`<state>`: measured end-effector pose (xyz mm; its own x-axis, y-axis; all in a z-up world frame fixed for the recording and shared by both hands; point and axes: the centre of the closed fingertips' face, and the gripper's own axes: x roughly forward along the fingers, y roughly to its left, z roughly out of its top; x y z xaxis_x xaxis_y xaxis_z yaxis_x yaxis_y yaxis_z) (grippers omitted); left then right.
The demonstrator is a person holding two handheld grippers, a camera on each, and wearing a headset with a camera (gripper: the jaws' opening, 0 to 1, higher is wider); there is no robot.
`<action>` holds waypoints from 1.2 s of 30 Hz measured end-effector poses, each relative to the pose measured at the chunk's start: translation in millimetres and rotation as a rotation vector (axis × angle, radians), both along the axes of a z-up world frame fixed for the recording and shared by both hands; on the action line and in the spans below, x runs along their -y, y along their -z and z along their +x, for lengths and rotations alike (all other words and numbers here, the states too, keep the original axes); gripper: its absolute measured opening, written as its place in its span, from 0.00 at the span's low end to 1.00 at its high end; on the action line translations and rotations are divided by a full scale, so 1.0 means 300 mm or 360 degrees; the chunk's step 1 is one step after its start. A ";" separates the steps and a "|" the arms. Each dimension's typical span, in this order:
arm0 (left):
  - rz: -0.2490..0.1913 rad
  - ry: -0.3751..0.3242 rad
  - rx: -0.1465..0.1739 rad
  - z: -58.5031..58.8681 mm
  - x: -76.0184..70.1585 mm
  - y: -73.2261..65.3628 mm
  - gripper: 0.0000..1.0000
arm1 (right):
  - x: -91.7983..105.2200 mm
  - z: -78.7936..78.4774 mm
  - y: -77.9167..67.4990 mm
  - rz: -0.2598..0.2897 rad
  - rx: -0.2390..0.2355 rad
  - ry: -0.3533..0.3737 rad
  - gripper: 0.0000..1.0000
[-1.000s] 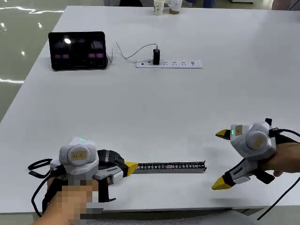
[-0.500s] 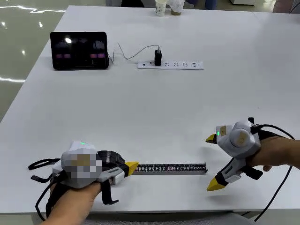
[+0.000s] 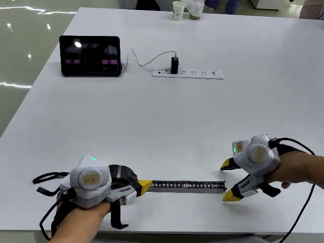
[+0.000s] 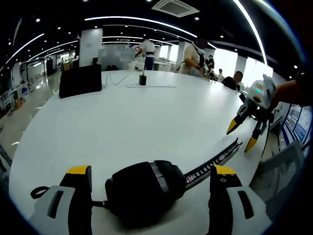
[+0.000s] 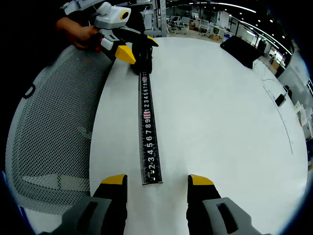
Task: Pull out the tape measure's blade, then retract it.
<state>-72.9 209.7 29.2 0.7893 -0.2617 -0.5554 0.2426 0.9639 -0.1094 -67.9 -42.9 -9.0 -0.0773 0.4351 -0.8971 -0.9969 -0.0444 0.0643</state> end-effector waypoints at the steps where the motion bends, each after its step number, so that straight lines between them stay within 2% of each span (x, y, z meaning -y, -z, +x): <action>1: 0.0002 -0.0003 0.0001 0.000 -0.002 -0.001 0.97 | -0.001 0.000 0.000 -0.0001 0.0001 -0.0001 0.45; 8: -0.0022 -0.0037 -0.0023 0.001 -0.012 0.008 0.97 | 0.002 -0.001 0.001 -0.0024 0.0008 -0.0009 0.37; 12: -0.0019 -0.0035 -0.0038 -0.003 -0.009 0.011 0.96 | 0.009 -0.011 0.007 -0.0043 -0.0001 -0.0029 0.26; 18: -0.0008 -0.0022 -0.0030 -0.002 -0.001 0.005 0.95 | 0.009 -0.029 0.012 -0.0054 0.0004 -0.0080 0.16; 20: -0.0003 -0.0025 -0.0028 -0.003 -0.002 0.003 0.94 | 0.009 -0.024 0.014 -0.0060 0.0039 -0.0110 0.13; 26: 0.0007 -0.0033 -0.0023 -0.003 -0.003 -0.001 0.90 | 0.010 -0.022 0.016 -0.0069 0.0033 -0.0090 0.12; 29: 0.0018 -0.0032 -0.0043 -0.008 0.000 0.004 0.87 | 0.011 -0.020 0.018 -0.0073 0.0041 -0.0087 0.12; 30: -0.0001 -0.0042 -0.0075 -0.013 0.003 0.010 0.85 | 0.011 -0.021 0.018 -0.0083 0.0055 -0.0094 0.12; 32: -0.0010 -0.0066 -0.0104 -0.016 -0.002 0.015 0.82 | 0.017 -0.017 0.019 -0.0118 0.0006 0.0014 0.11; 34: -0.0030 -0.0086 -0.0133 -0.022 -0.005 0.020 0.79 | 0.010 -0.008 0.020 -0.0123 0.0006 -0.0006 0.11; 36: -0.0028 -0.0098 -0.0138 -0.022 -0.011 0.021 0.75 | 0.014 -0.009 0.020 -0.0126 -0.0005 -0.0001 0.11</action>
<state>-79.4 213.0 22.9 0.7534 -0.2244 -0.6180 0.1720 0.9745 -0.1442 -70.5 -47.0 -15.0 -0.0805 0.3625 -0.9285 -0.9967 -0.0398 0.0708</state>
